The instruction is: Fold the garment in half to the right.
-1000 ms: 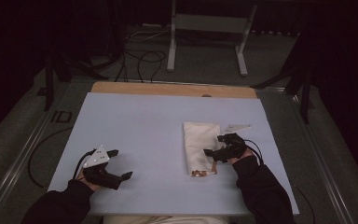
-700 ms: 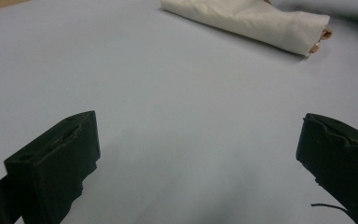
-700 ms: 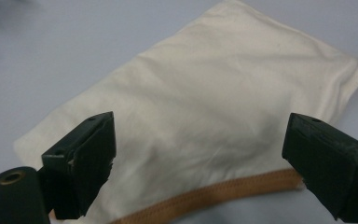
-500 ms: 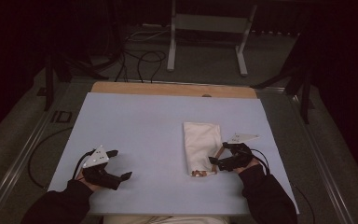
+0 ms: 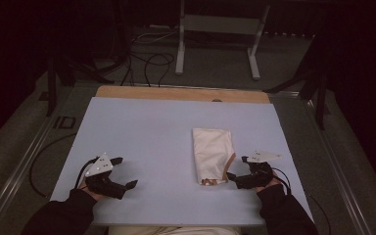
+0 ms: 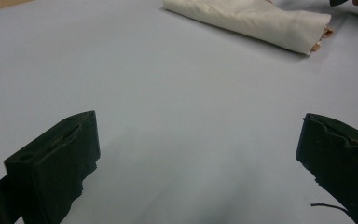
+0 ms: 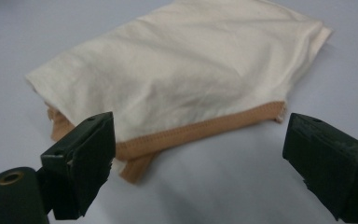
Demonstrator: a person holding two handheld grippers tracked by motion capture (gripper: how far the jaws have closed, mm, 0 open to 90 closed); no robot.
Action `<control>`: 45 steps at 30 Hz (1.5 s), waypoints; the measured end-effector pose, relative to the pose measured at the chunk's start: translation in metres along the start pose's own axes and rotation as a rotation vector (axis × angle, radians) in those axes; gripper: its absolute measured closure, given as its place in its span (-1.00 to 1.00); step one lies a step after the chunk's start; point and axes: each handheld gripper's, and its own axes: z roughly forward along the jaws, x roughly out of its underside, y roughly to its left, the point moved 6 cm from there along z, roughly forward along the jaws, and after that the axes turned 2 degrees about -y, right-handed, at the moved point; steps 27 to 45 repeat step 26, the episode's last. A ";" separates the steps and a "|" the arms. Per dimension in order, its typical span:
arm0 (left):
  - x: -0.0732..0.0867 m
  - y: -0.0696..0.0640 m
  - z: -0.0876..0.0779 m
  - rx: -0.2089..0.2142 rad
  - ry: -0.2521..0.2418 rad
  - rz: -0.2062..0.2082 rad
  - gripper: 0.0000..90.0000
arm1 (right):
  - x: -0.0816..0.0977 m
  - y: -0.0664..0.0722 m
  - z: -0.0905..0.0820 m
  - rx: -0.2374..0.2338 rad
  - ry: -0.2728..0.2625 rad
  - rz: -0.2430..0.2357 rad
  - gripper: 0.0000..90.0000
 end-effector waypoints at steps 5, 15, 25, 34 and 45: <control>0.000 0.000 0.000 0.001 -0.003 -0.002 -0.99 | 0.005 -0.002 -0.004 0.020 0.005 0.007 -0.79; 0.002 0.000 0.001 0.002 0.003 -0.004 -0.99 | 0.010 -0.005 -0.004 0.028 -0.004 0.007 -0.79; 0.001 0.000 0.002 0.002 -0.001 -0.001 -0.99 | 0.011 -0.006 -0.002 0.031 0.001 0.007 -0.79; 0.001 0.000 0.002 0.003 -0.003 -0.002 -0.99 | 0.011 -0.006 -0.002 0.031 0.001 0.007 -0.79; 0.001 0.000 0.002 0.003 -0.003 -0.002 -0.99 | 0.011 -0.006 -0.002 0.031 0.001 0.007 -0.79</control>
